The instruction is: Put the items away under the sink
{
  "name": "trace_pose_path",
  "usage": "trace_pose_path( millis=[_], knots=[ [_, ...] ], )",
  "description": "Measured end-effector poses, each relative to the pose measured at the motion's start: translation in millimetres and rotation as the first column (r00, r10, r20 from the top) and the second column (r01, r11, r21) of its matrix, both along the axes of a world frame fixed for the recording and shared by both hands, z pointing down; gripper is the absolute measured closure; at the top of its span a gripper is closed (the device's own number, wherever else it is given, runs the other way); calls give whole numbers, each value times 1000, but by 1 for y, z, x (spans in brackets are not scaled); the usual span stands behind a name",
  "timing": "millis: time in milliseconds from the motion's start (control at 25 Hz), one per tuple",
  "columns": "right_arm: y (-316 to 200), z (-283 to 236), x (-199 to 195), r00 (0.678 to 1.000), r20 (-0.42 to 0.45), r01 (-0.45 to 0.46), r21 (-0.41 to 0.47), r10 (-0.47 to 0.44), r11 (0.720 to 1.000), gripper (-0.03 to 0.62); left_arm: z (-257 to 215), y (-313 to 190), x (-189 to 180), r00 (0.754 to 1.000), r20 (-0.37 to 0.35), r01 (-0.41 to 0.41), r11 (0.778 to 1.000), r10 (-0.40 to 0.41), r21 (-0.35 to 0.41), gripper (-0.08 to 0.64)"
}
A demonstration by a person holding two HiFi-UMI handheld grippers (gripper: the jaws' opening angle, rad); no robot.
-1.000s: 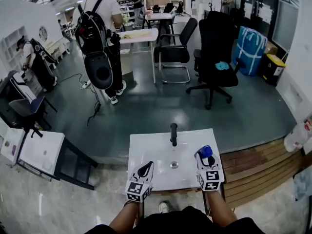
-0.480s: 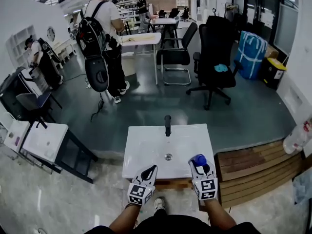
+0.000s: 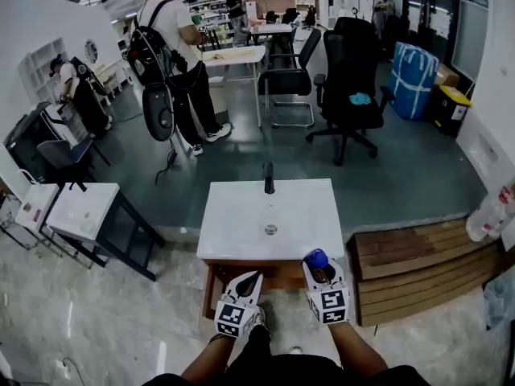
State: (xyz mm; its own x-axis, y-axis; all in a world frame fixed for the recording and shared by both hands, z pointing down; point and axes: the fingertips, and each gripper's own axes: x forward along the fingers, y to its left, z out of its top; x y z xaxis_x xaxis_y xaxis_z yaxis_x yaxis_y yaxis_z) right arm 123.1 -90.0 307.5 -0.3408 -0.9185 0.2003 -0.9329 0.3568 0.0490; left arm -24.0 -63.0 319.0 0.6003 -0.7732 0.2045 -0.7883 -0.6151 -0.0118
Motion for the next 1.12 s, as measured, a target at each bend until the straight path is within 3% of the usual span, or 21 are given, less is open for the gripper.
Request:
trace_pose_path(
  millis=[320,920,1120],
  knots=[
    [42,3,-9,999,28,18,-20,-17,1000,431,10,58,-23,996,65,58,997,-54,-51,538],
    [45,23,-68,995,-27,95,28,-94,995,430,31,40,-70,997,9,80,993,-79,-84,538],
    [39,49,-79,999,-9,45,32,-44,998,430,67,22,-78,999,14,53,995,-52,-80,538]
  ],
)
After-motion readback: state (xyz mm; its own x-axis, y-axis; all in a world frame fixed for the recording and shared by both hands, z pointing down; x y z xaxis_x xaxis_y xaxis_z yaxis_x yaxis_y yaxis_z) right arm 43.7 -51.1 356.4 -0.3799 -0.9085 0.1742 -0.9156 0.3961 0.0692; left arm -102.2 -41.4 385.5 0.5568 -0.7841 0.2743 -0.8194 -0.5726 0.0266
